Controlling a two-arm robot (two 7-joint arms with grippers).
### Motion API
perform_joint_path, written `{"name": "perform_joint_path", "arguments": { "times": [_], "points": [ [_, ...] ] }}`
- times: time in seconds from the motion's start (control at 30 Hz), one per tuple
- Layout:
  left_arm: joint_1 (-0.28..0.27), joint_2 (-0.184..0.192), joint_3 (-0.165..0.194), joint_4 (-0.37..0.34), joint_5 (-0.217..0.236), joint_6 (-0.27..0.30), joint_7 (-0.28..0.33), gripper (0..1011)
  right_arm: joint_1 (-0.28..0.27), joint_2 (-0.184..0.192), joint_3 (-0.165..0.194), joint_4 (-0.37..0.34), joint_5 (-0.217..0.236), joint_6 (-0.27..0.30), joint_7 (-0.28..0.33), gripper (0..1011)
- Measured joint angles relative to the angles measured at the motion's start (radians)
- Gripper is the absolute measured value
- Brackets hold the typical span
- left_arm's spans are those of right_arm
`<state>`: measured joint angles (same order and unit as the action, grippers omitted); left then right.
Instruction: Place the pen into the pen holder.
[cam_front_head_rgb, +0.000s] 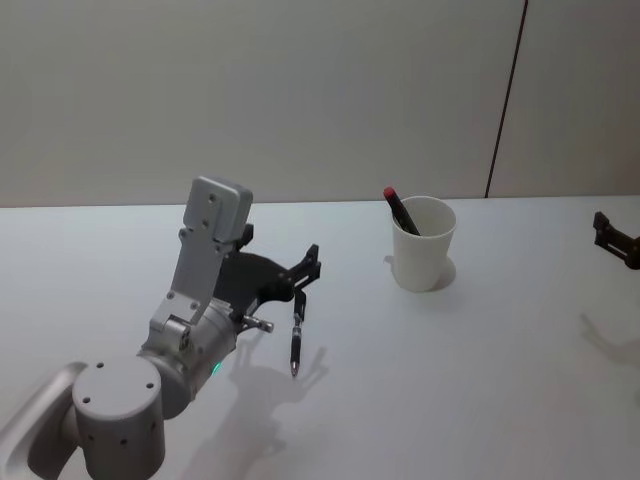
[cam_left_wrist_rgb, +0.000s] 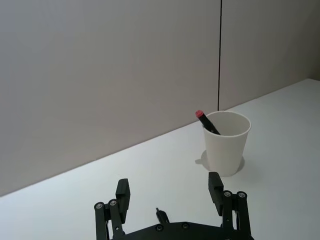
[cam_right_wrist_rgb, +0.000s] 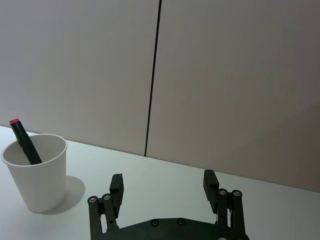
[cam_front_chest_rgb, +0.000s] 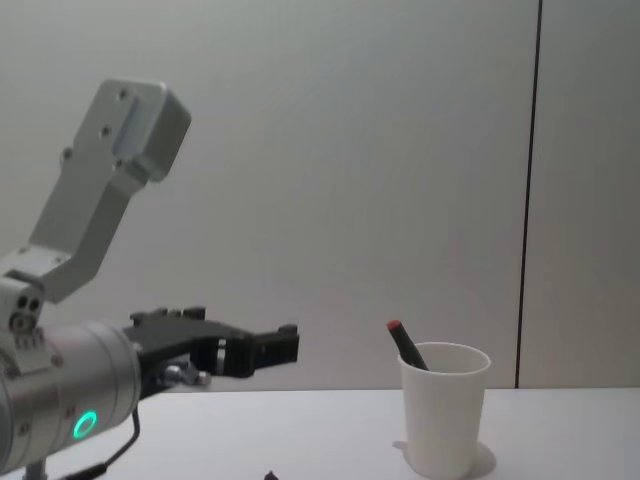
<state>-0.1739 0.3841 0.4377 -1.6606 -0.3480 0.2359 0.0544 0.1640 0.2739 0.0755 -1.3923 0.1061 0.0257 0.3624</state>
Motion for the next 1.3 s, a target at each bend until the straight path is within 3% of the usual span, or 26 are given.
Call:
{"name": "perform_joint_path", "arguments": {
  "times": [0.57,1.3],
  "points": [
    [0.026,-0.018,-0.003,0.019,-0.093,0.102,0.056,1003,0.000,0.000,0.000,0.000,0.000,0.000,0.000,1002],
    [-0.025,-0.044,-0.012,0.117,-0.085,0.214,-0.039,1003,0.000,0.000,0.000,0.000,0.000,0.000,0.000,1002]
  ]
}}
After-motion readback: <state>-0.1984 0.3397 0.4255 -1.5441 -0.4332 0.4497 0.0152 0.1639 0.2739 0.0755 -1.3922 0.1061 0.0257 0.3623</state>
